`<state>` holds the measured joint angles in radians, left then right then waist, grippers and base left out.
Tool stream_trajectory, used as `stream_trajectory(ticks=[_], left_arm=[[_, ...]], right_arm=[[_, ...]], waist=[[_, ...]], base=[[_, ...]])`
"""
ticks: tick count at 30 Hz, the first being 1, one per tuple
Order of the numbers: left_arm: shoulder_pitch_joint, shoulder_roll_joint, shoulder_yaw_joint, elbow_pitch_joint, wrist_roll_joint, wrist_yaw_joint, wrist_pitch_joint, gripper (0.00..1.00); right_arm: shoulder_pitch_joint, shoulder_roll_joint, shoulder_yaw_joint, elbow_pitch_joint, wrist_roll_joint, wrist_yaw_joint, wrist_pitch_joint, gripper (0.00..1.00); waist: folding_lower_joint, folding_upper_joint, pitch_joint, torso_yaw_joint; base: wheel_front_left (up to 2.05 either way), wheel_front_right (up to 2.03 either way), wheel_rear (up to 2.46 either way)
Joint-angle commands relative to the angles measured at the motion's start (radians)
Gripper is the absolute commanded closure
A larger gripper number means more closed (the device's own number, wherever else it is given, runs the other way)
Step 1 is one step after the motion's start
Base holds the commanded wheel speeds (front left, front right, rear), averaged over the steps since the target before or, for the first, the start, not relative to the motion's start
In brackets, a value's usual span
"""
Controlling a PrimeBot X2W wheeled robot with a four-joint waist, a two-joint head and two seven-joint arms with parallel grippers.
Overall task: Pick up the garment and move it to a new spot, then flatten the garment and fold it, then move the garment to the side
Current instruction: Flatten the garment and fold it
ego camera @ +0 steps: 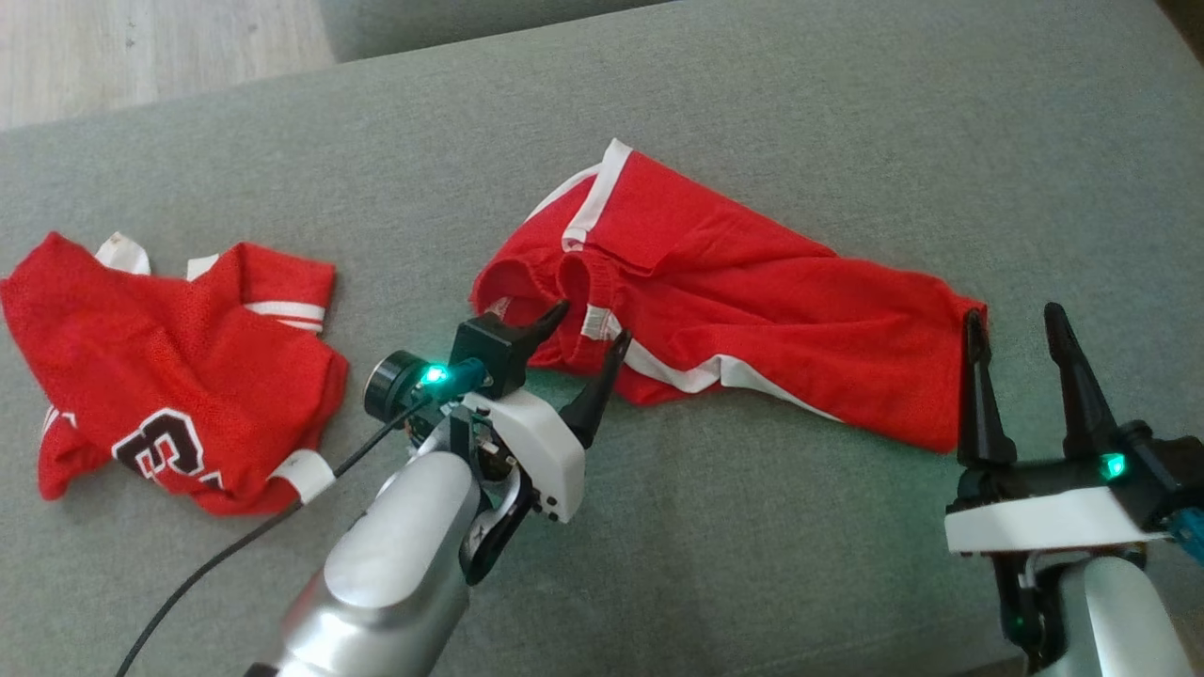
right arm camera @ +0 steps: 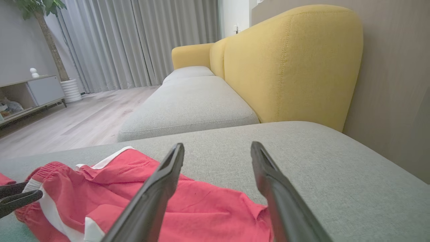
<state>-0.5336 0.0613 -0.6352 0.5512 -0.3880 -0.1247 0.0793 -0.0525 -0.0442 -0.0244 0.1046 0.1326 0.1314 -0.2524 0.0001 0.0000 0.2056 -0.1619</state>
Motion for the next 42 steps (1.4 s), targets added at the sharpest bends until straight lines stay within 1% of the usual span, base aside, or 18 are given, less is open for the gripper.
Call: stream_trajectory(ticks=[1, 2, 3, 9, 16, 19, 21, 25, 30, 35, 38, 42], left_arm=[[-0.048, 0.016, 0.022, -0.019, -0.005, -0.005, 0.003, 0.24], [-0.050, 0.016, 0.021, -0.016, -0.007, -0.005, 0.003, 0.57], [-0.051, 0.016, 0.019, -0.013, -0.008, -0.005, 0.002, 1.00], [-0.047, 0.012, 0.012, -0.008, -0.022, -0.004, -0.029, 1.00], [-0.014, 0.008, 0.023, -0.029, -0.039, 0.022, -0.081, 1.00], [-0.010, 0.012, 0.032, -0.037, -0.053, 0.022, -0.094, 1.00], [-0.013, 0.015, 0.036, -0.037, -0.074, 0.017, -0.087, 1.00], [-0.038, 0.036, 0.032, -0.028, -0.097, 0.007, -0.054, 1.00], [-0.067, 0.058, 0.034, -0.007, -0.139, 0.001, -0.007, 1.00], [-0.094, 0.075, 0.021, 0.008, -0.151, -0.002, 0.011, 1.00], [-0.099, 0.080, 0.016, 0.014, -0.159, -0.003, 0.011, 1.00], [-0.104, 0.081, 0.015, 0.020, -0.171, -0.003, 0.004, 1.00]], right_arm=[[-0.028, -0.006, 0.023, -0.027, 0.003, -0.001, -0.009, 0.00], [-0.027, -0.006, 0.023, -0.027, 0.003, -0.001, -0.009, 0.00], [-0.026, -0.006, 0.022, -0.026, 0.002, -0.001, -0.009, 0.00], [-0.022, -0.006, 0.017, -0.020, -0.007, -0.001, -0.009, 0.00], [0.031, -0.006, 0.010, -0.022, -0.037, -0.001, -0.009, 0.00], [0.059, -0.006, 0.012, -0.012, -0.051, -0.001, -0.009, 0.00], [0.070, -0.006, 0.012, 0.002, -0.052, -0.001, -0.009, 0.00], [0.084, -0.006, 0.047, 0.050, -0.076, -0.001, -0.009, 0.00], [0.076, -0.006, 0.074, 0.122, -0.087, -0.001, 0.015, 0.00], [0.071, -0.006, 0.102, 0.178, -0.086, -0.001, 0.040, 0.00], [0.065, -0.006, 0.102, 0.206, -0.097, -0.001, 0.053, 0.00], [0.049, -0.006, 0.073, 0.239, -0.109, -0.001, 0.074, 0.00]], waist=[[-0.0001, 0.0000, 0.002, -0.004], [-0.0001, 0.0000, 0.002, -0.005], [-0.0001, 0.0000, 0.002, -0.005], [-0.0001, 0.0000, -0.008, 0.000], [-0.0001, 0.0000, -0.024, 0.011], [-0.0001, 0.0000, -0.028, 0.013], [-0.0001, 0.0000, -0.032, 0.014], [-0.0001, 0.0000, -0.044, 0.009], [-0.0001, 0.0000, -0.060, -0.010], [-0.0001, 0.0000, -0.070, -0.023], [-0.0001, 0.0000, -0.073, -0.029], [-0.0001, 0.0000, -0.076, -0.027]], base=[[0.00, 0.00, 0.00], [0.00, 0.00, 0.00], [0.00, 0.00, 0.00], [0.00, 0.00, 0.00], [0.00, 0.00, 0.00], [0.00, 0.00, 0.00], [0.00, 0.00, 0.00], [0.00, 0.00, 0.00], [0.00, 0.00, 0.00], [0.00, 0.00, 0.00], [0.00, 0.00, 0.00], [0.00, 0.00, 0.00]])
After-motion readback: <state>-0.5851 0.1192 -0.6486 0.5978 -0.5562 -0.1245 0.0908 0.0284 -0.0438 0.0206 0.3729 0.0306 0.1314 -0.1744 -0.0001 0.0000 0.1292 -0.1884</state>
